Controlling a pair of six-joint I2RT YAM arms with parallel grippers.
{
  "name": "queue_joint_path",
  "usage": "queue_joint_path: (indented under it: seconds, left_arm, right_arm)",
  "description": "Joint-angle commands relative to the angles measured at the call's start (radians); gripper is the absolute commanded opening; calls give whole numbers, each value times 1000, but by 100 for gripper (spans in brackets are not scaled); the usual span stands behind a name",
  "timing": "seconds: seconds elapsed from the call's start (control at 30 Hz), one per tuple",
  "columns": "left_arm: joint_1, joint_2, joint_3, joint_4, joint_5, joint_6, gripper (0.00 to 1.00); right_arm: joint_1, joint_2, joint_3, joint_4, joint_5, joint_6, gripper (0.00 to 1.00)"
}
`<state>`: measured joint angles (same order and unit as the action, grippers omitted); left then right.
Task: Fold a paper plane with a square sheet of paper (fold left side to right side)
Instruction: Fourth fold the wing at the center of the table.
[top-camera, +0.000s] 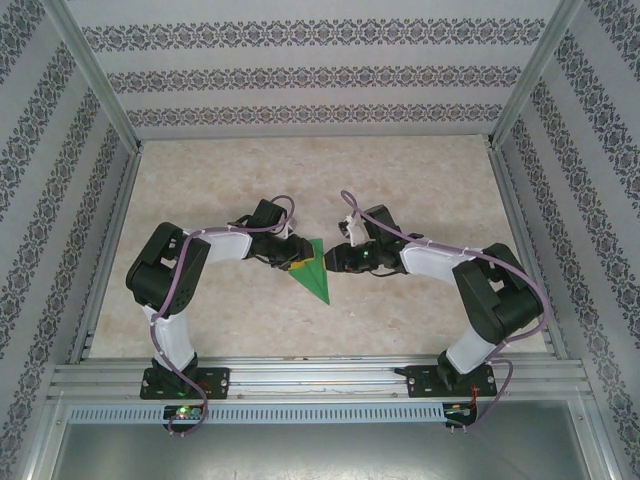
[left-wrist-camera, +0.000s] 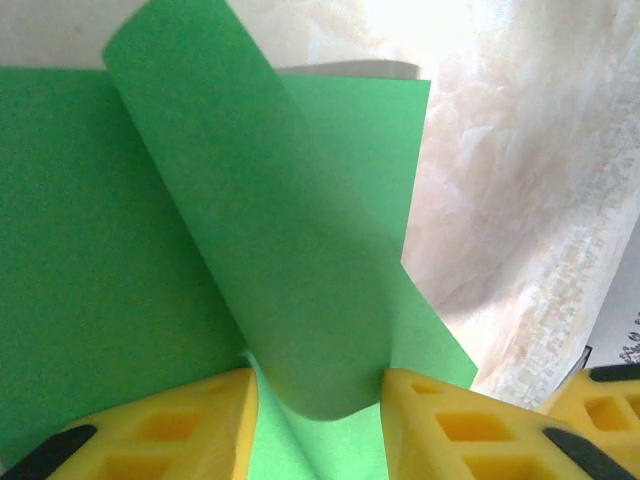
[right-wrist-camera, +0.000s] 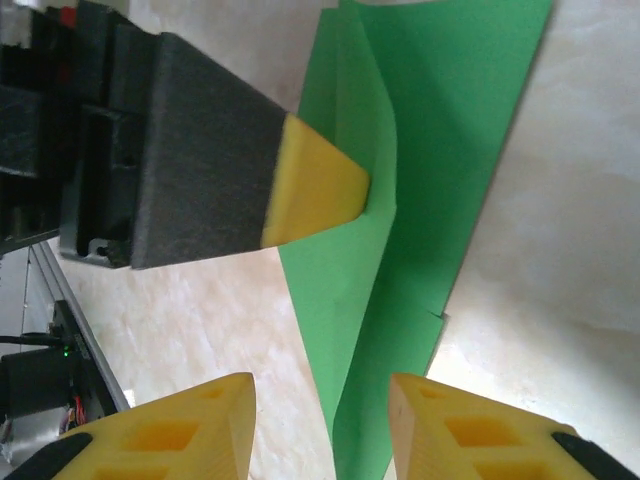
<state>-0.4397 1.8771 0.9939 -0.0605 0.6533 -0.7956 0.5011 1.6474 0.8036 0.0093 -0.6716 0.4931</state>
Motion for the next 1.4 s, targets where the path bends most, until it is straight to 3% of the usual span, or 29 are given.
queue_joint_path:
  seconds: [0.0, 0.3, 0.87, 1.37]
  left_arm:
    - [-11, 29, -12, -73, -55, 14, 39]
    - [-10, 30, -8, -70, -52, 15, 39]
    - [-10, 29, -9, -75, -53, 17, 39]
    - [-11, 28, -4, -81, -53, 19, 39]
  right_arm:
    - [8, 55, 27, 40, -62, 27, 39]
    - [24, 139, 52, 106, -74, 65, 34]
    - [24, 169, 65, 34, -19, 39, 0]
    - [31, 200, 91, -9, 12, 16, 0]
